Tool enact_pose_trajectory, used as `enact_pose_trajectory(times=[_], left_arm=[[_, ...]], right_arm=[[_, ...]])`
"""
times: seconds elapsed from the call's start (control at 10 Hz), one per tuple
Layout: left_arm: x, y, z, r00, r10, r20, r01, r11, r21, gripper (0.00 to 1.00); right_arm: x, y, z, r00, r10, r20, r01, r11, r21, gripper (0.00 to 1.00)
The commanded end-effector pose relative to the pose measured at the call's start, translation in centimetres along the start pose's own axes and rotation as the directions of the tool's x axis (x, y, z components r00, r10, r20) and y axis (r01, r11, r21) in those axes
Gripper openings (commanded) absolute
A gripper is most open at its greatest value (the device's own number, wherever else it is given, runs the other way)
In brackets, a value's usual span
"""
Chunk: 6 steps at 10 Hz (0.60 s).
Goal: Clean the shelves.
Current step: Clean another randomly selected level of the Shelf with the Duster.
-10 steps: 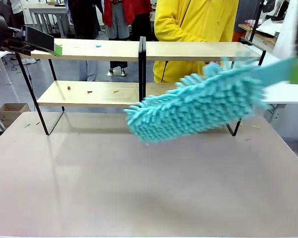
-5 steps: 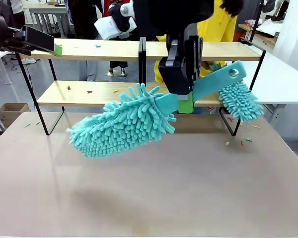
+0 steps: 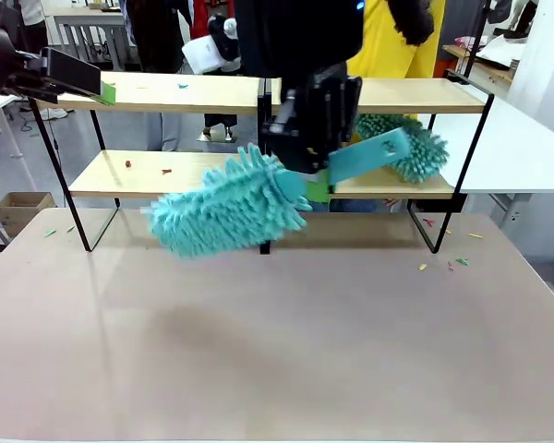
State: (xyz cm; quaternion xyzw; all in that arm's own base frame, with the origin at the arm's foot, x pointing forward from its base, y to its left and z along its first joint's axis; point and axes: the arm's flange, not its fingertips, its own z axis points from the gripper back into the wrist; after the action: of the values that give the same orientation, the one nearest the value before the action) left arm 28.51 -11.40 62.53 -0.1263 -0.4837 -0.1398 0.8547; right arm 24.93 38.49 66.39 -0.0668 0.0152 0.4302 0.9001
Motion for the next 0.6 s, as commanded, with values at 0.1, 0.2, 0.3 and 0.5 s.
enact_pose_trajectory(times=[0.1, 0.2, 0.3, 0.5], left_arm=[[0.0, 0.1, 0.0, 1.000, 0.001, 0.000, -0.001, 1.000, -0.001, 1.00], [0.0, 0.1, 0.0, 1.000, 0.001, 0.000, -0.001, 1.000, -0.001, 1.00], [0.0, 0.1, 0.0, 1.000, 0.001, 0.000, -0.001, 1.000, -0.001, 1.00], [0.0, 0.1, 0.0, 1.000, 0.001, 0.000, -0.001, 1.000, -0.001, 1.00]], right_arm=[[4.9, 0.4, -2.1, 0.894, -0.395, 0.211, 0.404, 0.915, 0.001, 0.12], [6.9, 0.5, -3.2, 0.857, -0.445, 0.262, 0.468, 0.883, -0.032, 0.12], [8.8, 0.3, -4.4, 0.835, -0.486, 0.259, 0.517, 0.854, -0.063, 0.12], [11.6, -0.8, -6.1, 0.805, -0.517, 0.292, 0.546, 0.838, -0.022, 0.12]])
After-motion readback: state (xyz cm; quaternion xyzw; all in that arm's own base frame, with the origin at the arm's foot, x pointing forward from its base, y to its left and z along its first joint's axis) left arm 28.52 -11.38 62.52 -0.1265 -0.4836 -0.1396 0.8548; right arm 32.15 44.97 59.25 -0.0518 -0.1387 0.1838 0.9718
